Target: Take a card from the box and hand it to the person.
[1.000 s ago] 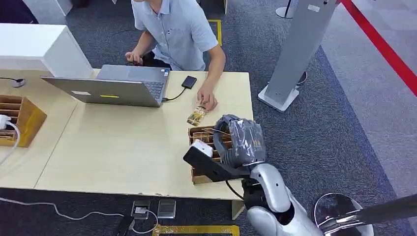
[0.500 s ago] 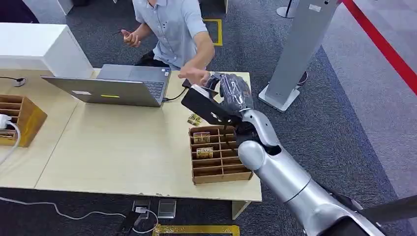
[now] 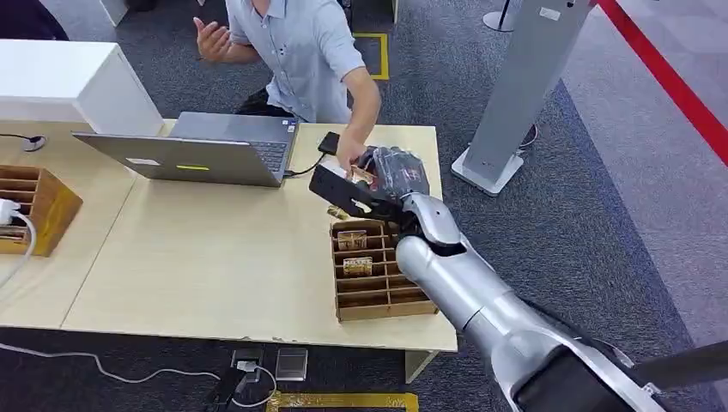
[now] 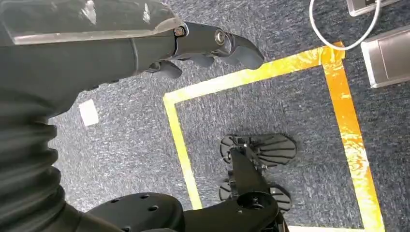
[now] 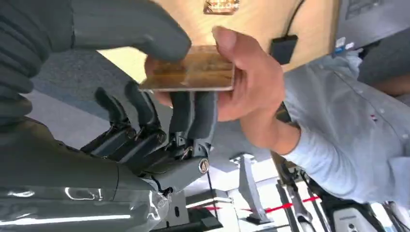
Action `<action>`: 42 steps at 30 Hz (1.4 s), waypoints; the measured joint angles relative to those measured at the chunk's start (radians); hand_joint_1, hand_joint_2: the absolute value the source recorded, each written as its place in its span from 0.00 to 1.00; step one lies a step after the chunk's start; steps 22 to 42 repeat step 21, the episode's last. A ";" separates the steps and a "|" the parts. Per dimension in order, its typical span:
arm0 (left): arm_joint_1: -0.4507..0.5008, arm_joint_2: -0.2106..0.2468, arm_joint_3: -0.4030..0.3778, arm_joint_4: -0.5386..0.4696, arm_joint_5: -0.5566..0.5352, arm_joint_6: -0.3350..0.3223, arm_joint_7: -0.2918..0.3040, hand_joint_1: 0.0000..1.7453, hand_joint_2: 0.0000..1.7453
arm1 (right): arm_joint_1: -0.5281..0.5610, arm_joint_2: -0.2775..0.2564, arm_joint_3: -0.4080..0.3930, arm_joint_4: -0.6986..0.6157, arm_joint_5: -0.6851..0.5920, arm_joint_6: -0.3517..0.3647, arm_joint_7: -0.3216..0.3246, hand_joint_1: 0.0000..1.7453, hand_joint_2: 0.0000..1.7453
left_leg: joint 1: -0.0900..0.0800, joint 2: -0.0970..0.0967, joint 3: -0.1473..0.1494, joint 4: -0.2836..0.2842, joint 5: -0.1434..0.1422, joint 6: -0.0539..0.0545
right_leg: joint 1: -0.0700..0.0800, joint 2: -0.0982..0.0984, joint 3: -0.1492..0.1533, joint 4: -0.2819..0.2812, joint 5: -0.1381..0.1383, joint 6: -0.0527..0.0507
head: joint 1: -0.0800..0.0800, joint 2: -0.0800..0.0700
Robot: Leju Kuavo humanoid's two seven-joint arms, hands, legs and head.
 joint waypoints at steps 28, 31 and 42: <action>0.019 0.000 0.002 0.001 0.032 0.031 -0.044 0.00 1.00 | -0.010 -0.032 -0.028 -0.041 -0.083 -0.119 -0.084 0.00 1.00 | 0.000 0.001 0.000 0.000 0.000 0.000 | 0.000 0.001 0.000 0.000 0.000 0.000 | 0.000 0.000; 0.019 0.000 0.002 0.001 0.032 0.031 -0.044 0.00 1.00 | -0.010 -0.032 -0.028 -0.041 -0.083 -0.119 -0.084 0.00 1.00 | 0.000 0.001 0.000 0.000 0.000 0.000 | 0.000 0.001 0.000 0.000 0.000 0.000 | 0.000 0.000; 0.019 0.000 0.002 0.001 0.032 0.031 -0.044 0.00 1.00 | -0.010 -0.032 -0.028 -0.041 -0.083 -0.119 -0.084 0.00 1.00 | 0.000 0.001 0.000 0.000 0.000 0.000 | 0.000 0.001 0.000 0.000 0.000 0.000 | 0.000 0.000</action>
